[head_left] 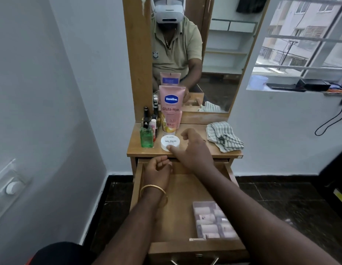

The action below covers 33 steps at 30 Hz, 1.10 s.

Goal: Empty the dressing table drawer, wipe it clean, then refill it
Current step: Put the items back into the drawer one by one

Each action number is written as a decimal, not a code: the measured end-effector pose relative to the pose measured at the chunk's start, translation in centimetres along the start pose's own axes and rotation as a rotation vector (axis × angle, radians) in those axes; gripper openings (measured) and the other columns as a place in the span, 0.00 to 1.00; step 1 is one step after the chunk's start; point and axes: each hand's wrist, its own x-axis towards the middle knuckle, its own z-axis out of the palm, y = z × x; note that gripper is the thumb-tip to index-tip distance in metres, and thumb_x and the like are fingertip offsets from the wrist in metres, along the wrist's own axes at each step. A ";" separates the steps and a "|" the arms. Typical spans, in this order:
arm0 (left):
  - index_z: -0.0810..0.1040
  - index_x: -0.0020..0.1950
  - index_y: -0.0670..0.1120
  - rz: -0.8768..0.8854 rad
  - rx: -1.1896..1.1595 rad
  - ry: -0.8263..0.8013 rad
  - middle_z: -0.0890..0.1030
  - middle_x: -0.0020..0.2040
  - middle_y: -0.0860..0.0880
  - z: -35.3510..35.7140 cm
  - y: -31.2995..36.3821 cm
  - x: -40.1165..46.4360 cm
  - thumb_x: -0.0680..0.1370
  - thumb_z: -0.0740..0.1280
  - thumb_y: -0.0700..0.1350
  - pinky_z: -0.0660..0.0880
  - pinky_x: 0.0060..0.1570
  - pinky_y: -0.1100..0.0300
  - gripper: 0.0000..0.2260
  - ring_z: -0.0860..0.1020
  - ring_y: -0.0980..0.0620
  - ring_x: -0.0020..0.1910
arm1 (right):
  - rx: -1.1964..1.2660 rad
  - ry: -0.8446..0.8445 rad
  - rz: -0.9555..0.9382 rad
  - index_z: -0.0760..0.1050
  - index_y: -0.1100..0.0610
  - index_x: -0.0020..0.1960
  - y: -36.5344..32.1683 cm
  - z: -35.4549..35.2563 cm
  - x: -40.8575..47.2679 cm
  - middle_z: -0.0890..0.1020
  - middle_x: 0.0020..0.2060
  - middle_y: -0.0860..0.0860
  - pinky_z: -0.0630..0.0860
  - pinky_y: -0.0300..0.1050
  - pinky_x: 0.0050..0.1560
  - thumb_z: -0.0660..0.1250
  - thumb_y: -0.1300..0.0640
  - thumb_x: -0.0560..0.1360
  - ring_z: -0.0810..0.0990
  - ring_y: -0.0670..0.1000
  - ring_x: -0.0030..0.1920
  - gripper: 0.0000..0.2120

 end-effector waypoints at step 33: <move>0.80 0.55 0.49 -0.009 0.198 -0.067 0.83 0.50 0.54 0.7 -0.6 -1.2 0.76 0.64 0.37 0.78 0.54 0.53 0.11 0.81 0.50 0.51 | -0.496 -0.655 0.248 0.67 0.46 0.68 6.6 -3.5 -11.2 0.72 0.65 0.48 0.77 0.50 0.55 0.79 0.42 0.62 0.75 0.51 0.60 0.39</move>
